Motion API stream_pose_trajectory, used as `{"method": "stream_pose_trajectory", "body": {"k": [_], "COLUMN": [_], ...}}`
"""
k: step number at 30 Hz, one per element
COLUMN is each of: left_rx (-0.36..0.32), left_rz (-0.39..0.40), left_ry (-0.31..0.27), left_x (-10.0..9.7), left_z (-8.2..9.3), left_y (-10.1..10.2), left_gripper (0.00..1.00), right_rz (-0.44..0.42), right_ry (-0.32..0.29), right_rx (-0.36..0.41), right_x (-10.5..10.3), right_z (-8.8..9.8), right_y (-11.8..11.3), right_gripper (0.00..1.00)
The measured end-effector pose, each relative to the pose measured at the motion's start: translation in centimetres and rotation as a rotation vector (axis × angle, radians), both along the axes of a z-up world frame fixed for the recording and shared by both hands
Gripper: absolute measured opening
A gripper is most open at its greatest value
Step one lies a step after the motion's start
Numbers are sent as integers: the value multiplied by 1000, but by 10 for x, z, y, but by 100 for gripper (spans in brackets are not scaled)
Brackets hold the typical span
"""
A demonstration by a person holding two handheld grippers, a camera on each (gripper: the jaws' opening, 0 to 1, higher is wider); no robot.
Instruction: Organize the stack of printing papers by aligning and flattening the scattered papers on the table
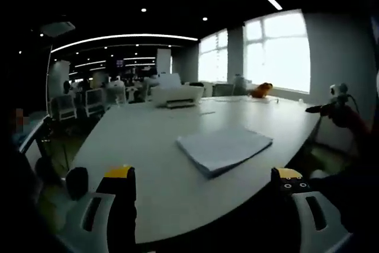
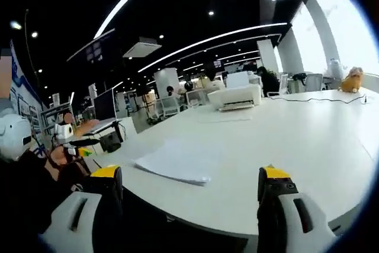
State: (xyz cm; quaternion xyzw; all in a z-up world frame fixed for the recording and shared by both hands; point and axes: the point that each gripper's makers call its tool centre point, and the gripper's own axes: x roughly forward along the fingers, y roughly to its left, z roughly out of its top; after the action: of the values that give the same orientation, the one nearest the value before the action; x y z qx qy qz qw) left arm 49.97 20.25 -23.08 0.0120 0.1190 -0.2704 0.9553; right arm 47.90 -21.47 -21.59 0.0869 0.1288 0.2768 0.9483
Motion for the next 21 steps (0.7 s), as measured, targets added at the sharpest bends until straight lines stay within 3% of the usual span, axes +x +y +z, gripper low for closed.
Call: {"method": "stream_pose_trajectory", "body": {"k": [21], "left_rx": [16], "left_rz": [3], "left_ry": [4], "left_x": [-7], "left_z": [4], "left_y": [1], "left_gripper": [97], "right_rz": [1], "right_ry": [6], "right_rx": [-33], "right_x": [-3], "right_z": [-4], "right_y": [0], "right_gripper": [90]}}
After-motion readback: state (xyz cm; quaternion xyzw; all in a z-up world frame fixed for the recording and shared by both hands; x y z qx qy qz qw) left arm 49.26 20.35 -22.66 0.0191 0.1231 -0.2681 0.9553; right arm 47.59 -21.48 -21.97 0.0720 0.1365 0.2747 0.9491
